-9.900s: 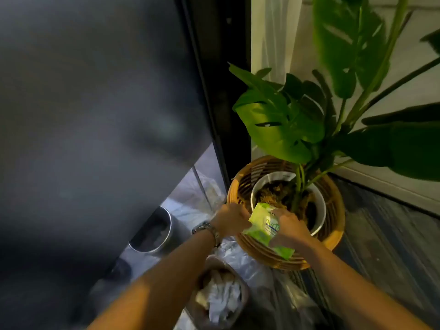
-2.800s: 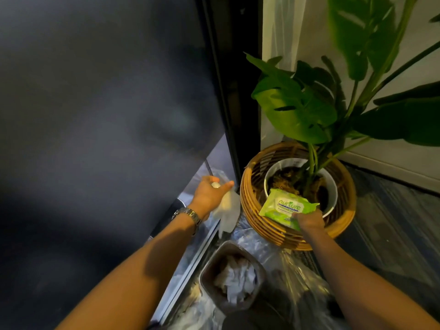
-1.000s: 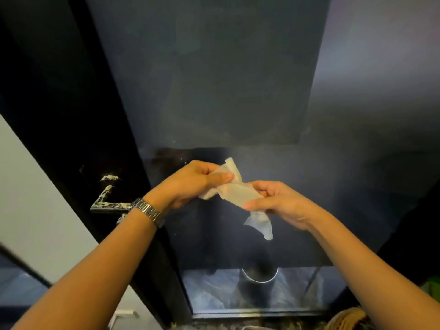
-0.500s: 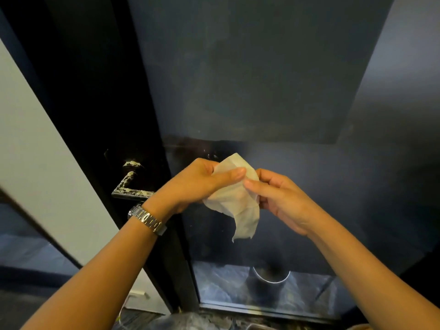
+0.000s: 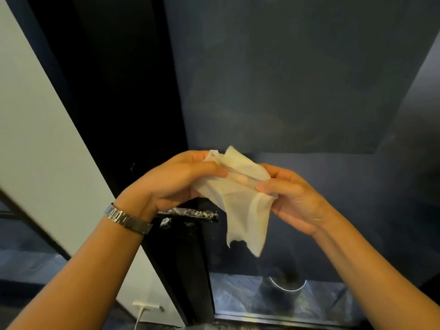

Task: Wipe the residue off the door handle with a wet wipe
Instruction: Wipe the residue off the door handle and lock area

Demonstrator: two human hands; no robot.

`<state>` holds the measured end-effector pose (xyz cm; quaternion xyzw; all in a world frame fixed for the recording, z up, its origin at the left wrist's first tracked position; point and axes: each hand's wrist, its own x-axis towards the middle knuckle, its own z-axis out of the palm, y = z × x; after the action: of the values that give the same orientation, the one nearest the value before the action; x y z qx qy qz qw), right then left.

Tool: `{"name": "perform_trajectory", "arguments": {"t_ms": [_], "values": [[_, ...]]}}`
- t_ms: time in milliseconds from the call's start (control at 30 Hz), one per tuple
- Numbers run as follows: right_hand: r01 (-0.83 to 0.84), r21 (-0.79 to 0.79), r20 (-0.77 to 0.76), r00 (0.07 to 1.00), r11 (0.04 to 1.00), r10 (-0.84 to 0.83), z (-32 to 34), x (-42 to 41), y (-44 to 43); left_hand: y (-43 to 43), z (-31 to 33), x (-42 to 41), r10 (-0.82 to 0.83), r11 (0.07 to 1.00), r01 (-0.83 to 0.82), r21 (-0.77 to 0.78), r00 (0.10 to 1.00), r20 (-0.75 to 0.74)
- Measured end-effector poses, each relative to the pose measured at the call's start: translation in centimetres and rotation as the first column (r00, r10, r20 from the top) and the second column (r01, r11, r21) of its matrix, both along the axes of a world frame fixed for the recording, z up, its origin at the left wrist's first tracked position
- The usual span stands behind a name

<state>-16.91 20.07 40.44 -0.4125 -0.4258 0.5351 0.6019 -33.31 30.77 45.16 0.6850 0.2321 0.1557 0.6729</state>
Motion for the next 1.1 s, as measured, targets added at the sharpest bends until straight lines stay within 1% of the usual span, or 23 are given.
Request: {"name": "perform_trajectory", "arguments": {"t_ms": [67,133,200,267,333,400,433,467,500,567,633,667,700,767,800,833,867,900,933,967,1033,1067,1100], "values": [[0.037,0.001,0.115,0.993,0.999,-0.037,0.4,-0.9,0.9,0.6,0.2,-0.5,0.058,0.998,-0.058,0.027,0.998,0.031],[0.111,0.021,0.208,0.972,0.994,-0.113,0.5,-1.9,1.8,0.9,0.1,-0.9,0.137,0.983,-0.142,0.119,0.989,0.048],[0.179,0.042,0.216,0.959,0.983,-0.184,0.5,-2.8,2.8,1.6,0.0,-1.2,0.22,0.953,-0.23,0.199,0.973,0.072],[0.182,0.055,0.148,0.971,0.982,-0.188,0.8,-4.0,3.8,2.2,0.0,-1.9,0.249,0.932,-0.26,0.252,0.965,0.077],[0.161,0.068,0.051,0.985,0.985,-0.165,1.5,-4.9,4.6,2.7,0.3,-2.7,0.187,0.937,-0.183,0.296,0.982,0.015],[0.187,0.093,-0.005,0.982,0.978,-0.187,2.2,-5.5,5.3,3.1,0.8,-3.7,0.067,0.945,-0.02,0.327,0.989,-0.132],[0.201,0.113,-0.002,0.979,0.973,-0.202,2.5,-5.7,5.6,3.3,0.9,-4.1,0.025,0.948,0.034,0.318,0.984,-0.179],[0.205,0.133,0.015,0.978,0.97,-0.209,2.7,-6.0,5.8,3.6,1.0,-4.5,0.005,0.959,0.05,0.28,0.981,-0.192],[0.2,0.151,0.035,0.978,0.968,-0.208,2.9,-6.2,6.0,3.9,1.0,-4.7,0.001,0.972,0.039,0.234,0.985,-0.17],[0.204,0.182,0.077,0.972,0.962,-0.221,3.0,-6.5,6.3,4.2,0.9,-4.9,0.055,0.99,-0.047,0.13,0.997,-0.06],[0.229,0.251,0.212,0.935,0.941,-0.284,3.1,-6.5,6.6,4.6,0.8,-4.8,0.189,0.98,-0.193,0.05,0.979,0.073],[0.24,0.322,0.325,0.88,0.916,-0.345,3.1,-6.5,6.7,4.7,0.8,-4.7,0.275,0.96,-0.279,0.009,0.952,0.134],[0.244,0.409,0.446,0.787,0.879,-0.426,3.1,-6.4,6.9,5.0,0.8,-4.7,0.359,0.932,-0.362,-0.024,0.911,0.201],[0.19,0.58,0.638,0.499,0.792,-0.586,3.2,-6.1,7.3,5.5,0.9,-4.9,0.502,0.857,-0.512,-0.068,0.796,0.34],[0.11,0.646,0.686,0.352,0.756,-0.637,3.4,-5.9,7.6,5.7,0.9,-5.1,0.551,0.806,-0.591,-0.03,0.732,0.401],[0.024,0.69,0.702,0.222,0.723,-0.677,3.5,-5.8,8.1,5.9,0.8,-5.3,0.583,0.733,-0.677,0.062,0.673,0.455],[-0.044,0.717,0.695,0.112,0.696,-0.71,3.7,-5.7,8.6,6.1,0.6,-5.5,0.601,0.624,-0.759,0.189,0.62,0.505],[-0.093,0.733,0.678,0.023,0.673,-0.735,3.9,-5.6,9.2,6.3,0.4,-5.7,0.597,0.479,-0.813,0.331,0.578,0.556],[-0.13,0.748,0.65,-0.049,0.65,-0.758,4.2,-5.5,9.9,6.4,0.1,-5.7,0.572,0.332,-0.826,0.456,0.561,0.599],[-0.159,0.762,0.617,-0.116,0.628,-0.779,4.5,-5.3,10.6,6.5,-0.2,-5.7,0.535,0.214,-0.801,0.559,0.575,0.619],[-0.2,0.774,0.548,-0.261,0.6,-0.794,4.7,-5.0,11.8,6.9,-1.2,-5.6,0.459,0.058,-0.67,0.74,0.676,0.576],[-0.21,0.776,0.516,-0.333,0.595,-0.789,4.5,-4.9,12.2,7.2,-1.9,-5.8,0.423,0.014,-0.584,0.812,0.739,0.524],[-0.208,0.779,0.488,-0.389,0.591,-0.781,4.3,-4.8,12.6,7.5,-2.7,-6.1,0.395,0.004,-0.51,0.86,0.791,0.468]]}}
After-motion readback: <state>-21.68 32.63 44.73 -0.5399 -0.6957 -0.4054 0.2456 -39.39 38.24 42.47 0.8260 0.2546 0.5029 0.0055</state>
